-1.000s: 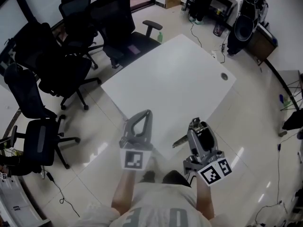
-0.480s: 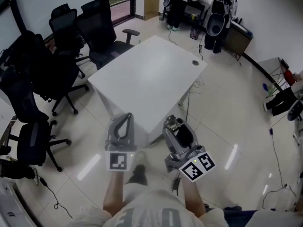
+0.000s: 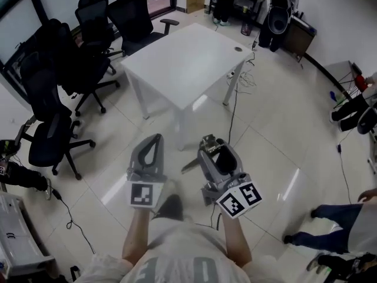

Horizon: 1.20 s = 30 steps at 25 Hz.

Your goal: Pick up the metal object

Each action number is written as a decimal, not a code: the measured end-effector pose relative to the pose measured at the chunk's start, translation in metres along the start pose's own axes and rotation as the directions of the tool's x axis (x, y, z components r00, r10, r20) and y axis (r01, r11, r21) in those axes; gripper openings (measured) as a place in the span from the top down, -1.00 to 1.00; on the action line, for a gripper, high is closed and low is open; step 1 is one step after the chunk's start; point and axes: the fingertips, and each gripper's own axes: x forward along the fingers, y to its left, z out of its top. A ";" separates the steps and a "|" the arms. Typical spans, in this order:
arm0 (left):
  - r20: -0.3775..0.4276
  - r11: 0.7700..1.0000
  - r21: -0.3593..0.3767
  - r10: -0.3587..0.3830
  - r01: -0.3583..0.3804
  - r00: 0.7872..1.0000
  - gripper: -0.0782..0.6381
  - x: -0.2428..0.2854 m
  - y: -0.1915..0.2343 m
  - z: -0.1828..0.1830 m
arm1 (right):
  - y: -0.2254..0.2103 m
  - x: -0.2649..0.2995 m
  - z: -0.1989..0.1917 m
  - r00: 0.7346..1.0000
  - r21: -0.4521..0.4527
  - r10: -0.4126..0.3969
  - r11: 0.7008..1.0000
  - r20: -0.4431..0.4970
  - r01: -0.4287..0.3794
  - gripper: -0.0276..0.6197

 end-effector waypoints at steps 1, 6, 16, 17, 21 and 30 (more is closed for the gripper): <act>0.003 1.000 0.011 -0.001 0.001 1.000 0.78 -0.010 -0.003 0.006 | 0.010 -0.008 -0.001 1.000 -0.012 0.006 1.000 -0.001 -0.006 -0.01; 0.026 0.999 0.033 -0.008 0.007 1.000 0.78 -0.039 -0.009 0.022 | 0.030 -0.027 -0.007 1.000 -0.021 -0.007 1.000 0.004 0.007 -0.01; 0.057 1.000 0.026 0.004 -0.006 0.998 0.78 -0.070 -0.006 0.040 | 0.051 -0.050 -0.016 0.997 -0.160 -0.058 0.986 -0.050 0.050 -0.01; 0.063 1.000 0.022 0.005 -0.006 0.998 0.78 -0.072 -0.004 0.040 | 0.054 -0.049 -0.018 0.997 -0.172 -0.062 0.984 -0.055 0.052 -0.01; 0.064 1.000 0.023 0.012 -0.014 0.998 0.78 -0.082 0.007 0.040 | 0.065 -0.043 -0.021 0.998 -0.153 -0.050 0.987 -0.044 0.042 -0.01; 0.079 0.999 0.035 0.001 -0.004 0.997 0.78 -0.079 0.011 0.046 | 0.065 -0.041 -0.014 0.998 -0.147 -0.066 0.987 -0.007 0.065 -0.01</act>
